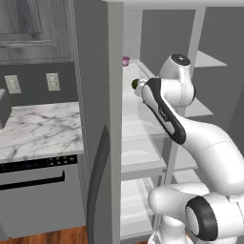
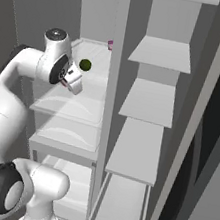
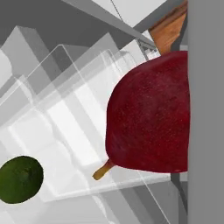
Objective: Take the lime and pear from the fridge shelf and place them in the freezer drawer to begin freezing them.
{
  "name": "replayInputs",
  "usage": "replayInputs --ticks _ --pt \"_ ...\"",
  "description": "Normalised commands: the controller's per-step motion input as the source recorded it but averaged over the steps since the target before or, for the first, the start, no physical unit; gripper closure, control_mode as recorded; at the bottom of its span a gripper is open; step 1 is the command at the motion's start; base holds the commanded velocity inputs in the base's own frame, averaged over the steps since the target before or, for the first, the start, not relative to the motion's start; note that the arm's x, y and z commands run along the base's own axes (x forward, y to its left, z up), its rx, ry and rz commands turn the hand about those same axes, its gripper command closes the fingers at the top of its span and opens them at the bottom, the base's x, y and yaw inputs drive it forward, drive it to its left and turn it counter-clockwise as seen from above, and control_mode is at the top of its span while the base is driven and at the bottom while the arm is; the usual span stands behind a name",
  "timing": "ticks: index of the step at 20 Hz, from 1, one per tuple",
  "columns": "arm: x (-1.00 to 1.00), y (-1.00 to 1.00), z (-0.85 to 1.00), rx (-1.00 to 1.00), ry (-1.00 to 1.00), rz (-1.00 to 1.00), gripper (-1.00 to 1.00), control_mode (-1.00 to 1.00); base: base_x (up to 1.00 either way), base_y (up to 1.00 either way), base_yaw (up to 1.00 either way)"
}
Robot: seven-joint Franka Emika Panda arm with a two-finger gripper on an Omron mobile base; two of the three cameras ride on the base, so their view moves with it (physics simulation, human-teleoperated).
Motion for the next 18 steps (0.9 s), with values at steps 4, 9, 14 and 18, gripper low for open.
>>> replayInputs --ticks 4,9,14,18 --pt "-0.91 -0.12 -0.15 0.0 0.0 -0.04 1.0 -1.0 0.0 0.0 0.0" --pt "-0.42 -0.03 -0.29 0.0 0.08 -0.03 1.0 -1.0 0.0 0.0 0.0" --pt "-0.01 0.0 -0.28 0.0 0.14 -0.01 1.0 -1.0 0.0 0.0 0.0" --pt "-0.14 -0.08 -0.2 0.04 0.04 -0.01 1.0 -1.0 0.0 0.0 0.0"
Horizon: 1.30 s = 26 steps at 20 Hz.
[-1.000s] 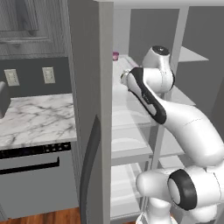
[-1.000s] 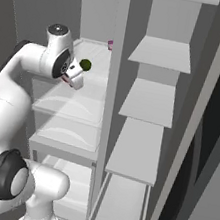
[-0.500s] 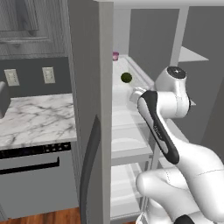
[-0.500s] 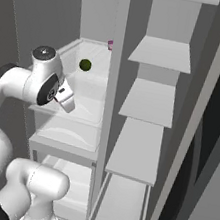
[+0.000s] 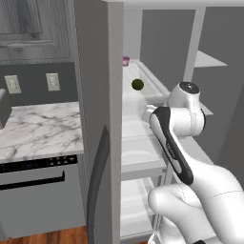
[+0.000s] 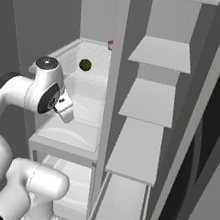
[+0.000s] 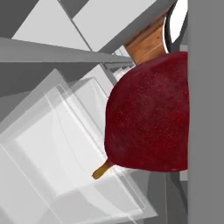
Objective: Take the lime and pear from the fridge shelf and place them in the freezer drawer to begin freezing them.
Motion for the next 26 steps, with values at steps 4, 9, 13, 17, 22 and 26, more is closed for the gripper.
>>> replayInputs --ticks 4,9,13,17,22,26 --pt "-0.17 -0.06 -0.05 0.03 0.0 -0.02 1.0 1.0 -0.74 -0.04 -0.11" --pt "0.0 0.0 0.0 0.0 0.0 0.0 1.0 1.0 -0.96 0.0 -0.18" --pt "0.0 0.0 0.0 0.0 0.0 0.0 1.0 1.0 -0.55 -0.01 -0.19" --pt "0.0 0.0 0.0 0.0 0.0 0.0 1.0 1.0 -0.02 -0.26 -0.17" --pt "0.0 0.0 0.0 0.0 0.0 0.0 1.0 1.0 0.0 -0.19 -0.16" --pt "0.01 -0.14 -0.38 0.0 0.07 -0.09 1.0 -1.0 0.0 -0.03 -0.03"
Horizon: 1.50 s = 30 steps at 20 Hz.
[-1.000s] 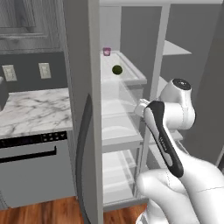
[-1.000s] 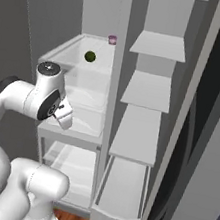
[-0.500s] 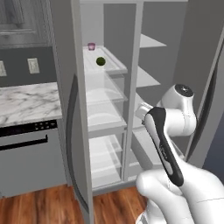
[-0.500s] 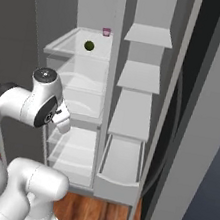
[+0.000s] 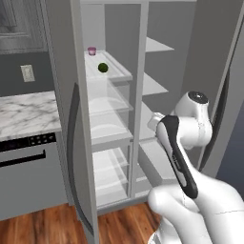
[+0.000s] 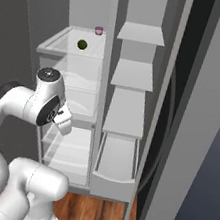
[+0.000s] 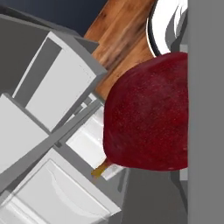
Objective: Take the lime and pear from the fridge shelf and place them in the freezer drawer to begin freezing them.
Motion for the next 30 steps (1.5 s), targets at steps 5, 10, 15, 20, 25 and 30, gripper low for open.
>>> replayInputs --ticks 5,10,15,20,25,30 --pt "0.31 -0.43 -0.78 0.0 0.16 -0.08 1.0 -1.0 0.0 0.0 0.0" --pt "0.54 -0.41 -0.87 0.0 0.26 -0.06 1.0 -1.0 0.0 0.0 0.0" --pt "0.62 -0.41 -0.54 0.0 0.27 -0.06 1.0 -1.0 0.0 0.0 0.0" --pt "0.58 -0.39 -0.45 0.0 0.22 -0.07 1.0 -1.0 0.0 0.0 0.0" --pt "0.62 -0.31 -0.44 0.0 0.19 -0.09 1.0 -1.0 0.0 0.0 0.0" --pt "0.63 -0.33 -0.46 0.0 0.14 -0.04 1.0 -1.0 0.0 0.0 0.0"
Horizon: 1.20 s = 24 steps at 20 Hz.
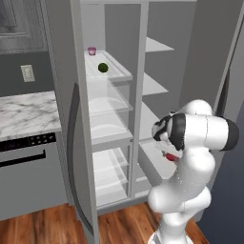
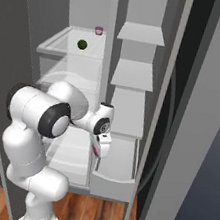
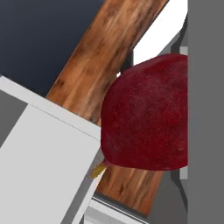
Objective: Take the lime and pear from the fridge shelf and place them in the freezer drawer to begin freezing them.
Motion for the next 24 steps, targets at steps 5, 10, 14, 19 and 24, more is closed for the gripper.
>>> replayInputs --ticks 5,10,14,19,24 --pt "0.45 -0.21 -0.69 0.0 0.04 0.0 1.0 -1.0 0.0 0.0 0.0" --pt "0.31 -0.04 -0.68 0.0 0.0 0.0 1.0 -1.0 0.0 0.0 0.0" --pt "0.19 -0.05 -0.58 0.0 0.0 0.0 1.0 -1.0 0.0 0.0 0.0" --pt "0.17 -0.15 -0.48 0.02 0.0 0.0 1.0 -1.0 0.0 0.0 0.0" --pt "0.28 -0.23 -0.38 0.04 0.0 0.0 1.0 -1.0 0.0 0.0 0.0"
